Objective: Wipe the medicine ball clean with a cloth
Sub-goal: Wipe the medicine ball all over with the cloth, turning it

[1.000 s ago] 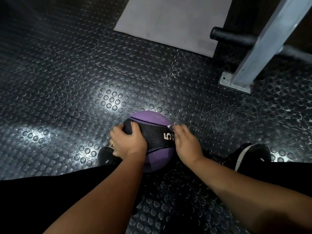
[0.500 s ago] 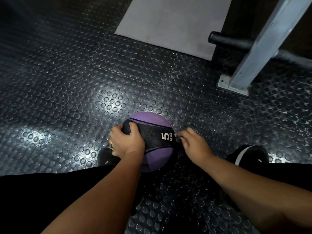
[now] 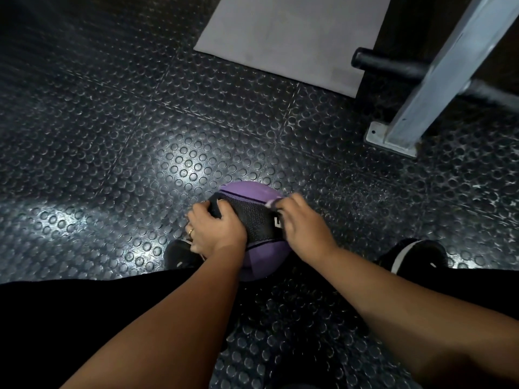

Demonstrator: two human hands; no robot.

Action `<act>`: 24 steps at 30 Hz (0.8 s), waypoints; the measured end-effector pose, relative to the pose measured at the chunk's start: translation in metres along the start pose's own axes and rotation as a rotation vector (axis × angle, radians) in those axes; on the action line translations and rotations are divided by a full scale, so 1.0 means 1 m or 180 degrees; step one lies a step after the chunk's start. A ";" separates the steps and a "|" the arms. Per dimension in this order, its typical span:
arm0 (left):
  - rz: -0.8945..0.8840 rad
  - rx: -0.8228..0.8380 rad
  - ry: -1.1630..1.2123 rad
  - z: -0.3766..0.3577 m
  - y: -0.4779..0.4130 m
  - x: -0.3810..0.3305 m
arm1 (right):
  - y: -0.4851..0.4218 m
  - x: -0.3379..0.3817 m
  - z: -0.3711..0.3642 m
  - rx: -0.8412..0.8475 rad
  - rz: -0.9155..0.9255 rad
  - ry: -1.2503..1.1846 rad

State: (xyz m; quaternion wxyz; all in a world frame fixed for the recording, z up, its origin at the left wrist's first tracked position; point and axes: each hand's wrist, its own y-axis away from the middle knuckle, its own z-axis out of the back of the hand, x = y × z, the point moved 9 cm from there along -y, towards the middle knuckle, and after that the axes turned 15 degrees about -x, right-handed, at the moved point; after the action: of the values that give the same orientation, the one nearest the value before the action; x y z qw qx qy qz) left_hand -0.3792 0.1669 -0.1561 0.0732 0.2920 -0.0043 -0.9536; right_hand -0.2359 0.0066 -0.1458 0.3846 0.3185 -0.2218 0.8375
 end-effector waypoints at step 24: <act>0.0457 0.0109 0.0354 -0.004 -0.037 0.011 | 0.010 -0.020 0.023 -0.0425 -0.0827 -0.0218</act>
State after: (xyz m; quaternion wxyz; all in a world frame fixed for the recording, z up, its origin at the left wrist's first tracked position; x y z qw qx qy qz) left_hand -0.3913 0.2016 -0.1674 0.1365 0.3446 -0.0374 -0.9280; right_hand -0.2259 -0.0235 -0.1449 0.5022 0.3467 -0.2469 0.7528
